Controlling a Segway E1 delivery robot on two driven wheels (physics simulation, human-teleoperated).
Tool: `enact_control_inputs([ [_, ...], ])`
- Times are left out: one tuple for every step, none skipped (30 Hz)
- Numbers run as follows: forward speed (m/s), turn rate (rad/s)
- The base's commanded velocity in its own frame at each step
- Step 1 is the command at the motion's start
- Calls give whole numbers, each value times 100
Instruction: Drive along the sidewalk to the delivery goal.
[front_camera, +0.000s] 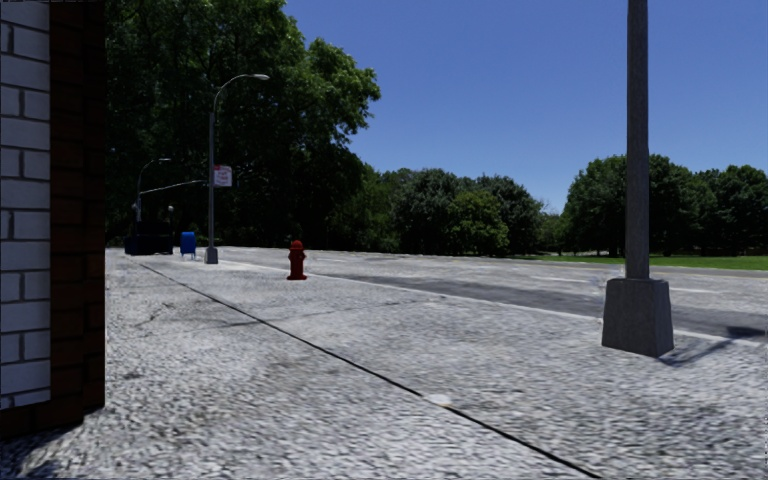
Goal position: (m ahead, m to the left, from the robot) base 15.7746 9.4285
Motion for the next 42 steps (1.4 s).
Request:
enact_control_inputs([
  [200, 0],
  [200, 0],
  [200, 5],
  [200, 15],
  [200, 15],
  [200, 20],
  [200, 22],
  [200, 29],
  [200, 29],
  [200, 38],
  [200, 41],
  [200, 41],
  [200, 42],
  [200, 43],
  [200, 43],
  [200, 43],
  [200, 43],
  [200, 43],
  [200, 43],
  [200, 43],
  [200, 43],
  [200, 43],
  [200, 43],
  [200, 43],
  [200, 43],
  [200, 43],
  [200, 43],
  [200, 43],
  [200, 43],
  [200, 43],
  [200, 43],
  [200, 43],
  [200, 43],
  [200, 43],
  [200, 43],
  [200, 43],
  [200, 43],
  [200, 43],
  [200, 43],
  [200, 43],
  [200, 43],
  [200, 43],
])
